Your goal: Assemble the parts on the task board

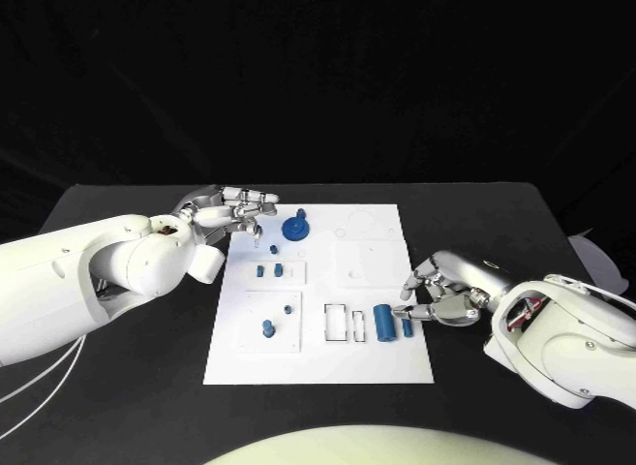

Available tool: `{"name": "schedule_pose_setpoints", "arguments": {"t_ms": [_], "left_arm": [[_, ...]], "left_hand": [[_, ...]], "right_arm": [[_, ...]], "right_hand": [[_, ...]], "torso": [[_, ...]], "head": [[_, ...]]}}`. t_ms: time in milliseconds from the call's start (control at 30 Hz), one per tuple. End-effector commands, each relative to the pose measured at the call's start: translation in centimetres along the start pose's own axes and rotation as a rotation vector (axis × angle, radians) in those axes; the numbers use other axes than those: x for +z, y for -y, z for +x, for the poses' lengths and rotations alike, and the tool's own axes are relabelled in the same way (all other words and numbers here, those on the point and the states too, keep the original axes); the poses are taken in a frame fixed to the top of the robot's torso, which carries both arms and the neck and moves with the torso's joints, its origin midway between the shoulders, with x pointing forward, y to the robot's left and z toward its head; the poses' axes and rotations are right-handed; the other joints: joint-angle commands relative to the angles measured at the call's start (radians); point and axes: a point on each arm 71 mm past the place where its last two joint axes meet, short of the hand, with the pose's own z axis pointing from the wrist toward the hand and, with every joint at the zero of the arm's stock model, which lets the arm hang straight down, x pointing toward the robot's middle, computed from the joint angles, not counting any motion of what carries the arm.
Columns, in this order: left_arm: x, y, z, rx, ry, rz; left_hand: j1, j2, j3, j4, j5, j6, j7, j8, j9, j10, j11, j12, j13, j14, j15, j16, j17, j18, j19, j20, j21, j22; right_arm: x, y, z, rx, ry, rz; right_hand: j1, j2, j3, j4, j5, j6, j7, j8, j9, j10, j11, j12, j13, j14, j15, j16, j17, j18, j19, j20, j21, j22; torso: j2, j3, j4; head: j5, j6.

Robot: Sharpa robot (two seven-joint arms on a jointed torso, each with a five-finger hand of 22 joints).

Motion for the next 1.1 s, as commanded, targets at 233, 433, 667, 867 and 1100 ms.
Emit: {"name": "schedule_pose_setpoints", "arguments": {"t_ms": [233,433,667,867,1100], "left_arm": [[0.0,0.0,0.2,-0.006,-0.019,0.003],[-0.1,0.0,0.2,-0.006,-0.02,0.002],[-0.1,0.0,0.1,-0.006,-0.02,0.001],[-0.1,0.0,0.1,-0.007,-0.022,0.0],[-0.1,0.0,0.1,-0.007,-0.023,0.0]], "left_hand": [[0.0,0.01,-0.003,-0.002,0.0,-0.001,0.004,-0.003,-0.001,-0.005,0.001,0.003,0.001,-0.005,0.0,-0.003,-0.001,0.015,-0.004,0.003,-0.004,-0.001],[-0.001,0.01,-0.003,-0.002,-0.001,-0.001,0.004,-0.003,-0.001,-0.006,0.001,0.004,0.001,-0.006,0.001,-0.004,-0.002,0.015,-0.004,0.003,-0.005,-0.001],[-0.001,0.01,-0.003,-0.002,-0.001,-0.001,0.004,-0.003,-0.001,-0.006,0.001,0.004,0.001,-0.006,0.001,-0.004,-0.002,0.015,-0.004,0.003,-0.005,-0.001],[-0.002,0.011,-0.004,-0.001,-0.001,0.0,0.004,-0.002,-0.002,-0.006,0.001,0.005,0.002,-0.006,0.001,-0.004,-0.002,0.015,-0.004,0.003,-0.005,-0.002],[-0.002,0.011,-0.004,-0.001,-0.001,0.0,0.004,-0.002,-0.002,-0.006,0.001,0.005,0.002,-0.006,0.001,-0.004,-0.002,0.015,-0.004,0.003,-0.005,-0.002]], "right_arm": [[0.1,0.9,1.6,-0.085,0.019,0.091],[0.5,0.7,2.9,-0.081,0.017,0.091],[1.2,0.5,3.8,-0.081,0.009,0.088],[1.7,0.4,4.4,-0.08,-0.001,0.09],[2.2,0.1,4.9,-0.082,-0.017,0.084]], "right_hand": [[-0.029,0.014,-0.038,0.003,0.024,-0.012,0.001,0.007,0.019,0.002,0.002,0.013,0.014,0.084,0.0,0.007,0.165,-0.011,0.04,-0.004,0.005,0.218],[-0.036,0.018,-0.048,0.003,0.04,-0.013,0.0,0.007,0.027,0.002,0.002,0.015,0.018,0.083,0.0,0.006,0.163,-0.01,0.039,-0.004,0.002,0.217],[-0.038,0.023,-0.051,0.003,0.047,-0.013,-0.001,0.008,0.031,0.003,0.001,0.018,0.021,0.083,-0.001,0.006,0.164,-0.01,0.039,-0.004,0.002,0.217],[-0.041,0.027,-0.053,0.003,0.053,-0.012,-0.001,0.009,0.034,0.002,0.001,0.017,0.021,0.083,-0.001,0.005,0.162,-0.009,0.037,-0.004,-0.001,0.216],[-0.048,0.032,-0.056,0.004,0.057,-0.013,-0.001,0.009,0.037,0.002,0.001,0.017,0.023,0.083,-0.001,0.005,0.161,-0.009,0.036,-0.004,-0.004,0.215]], "torso": [[-0.002,-0.001,-0.004],[-0.003,-0.0005,-0.0043],[-0.002,-0.0007,-0.0046],[-0.002,-0.0008,-0.0047],[-0.002,-0.0009,-0.0044]], "head": [[-0.01,-0.008],[-0.009,-0.01],[-0.005,-0.01],[-0.003,-0.011],[0.002,-0.014]]}}
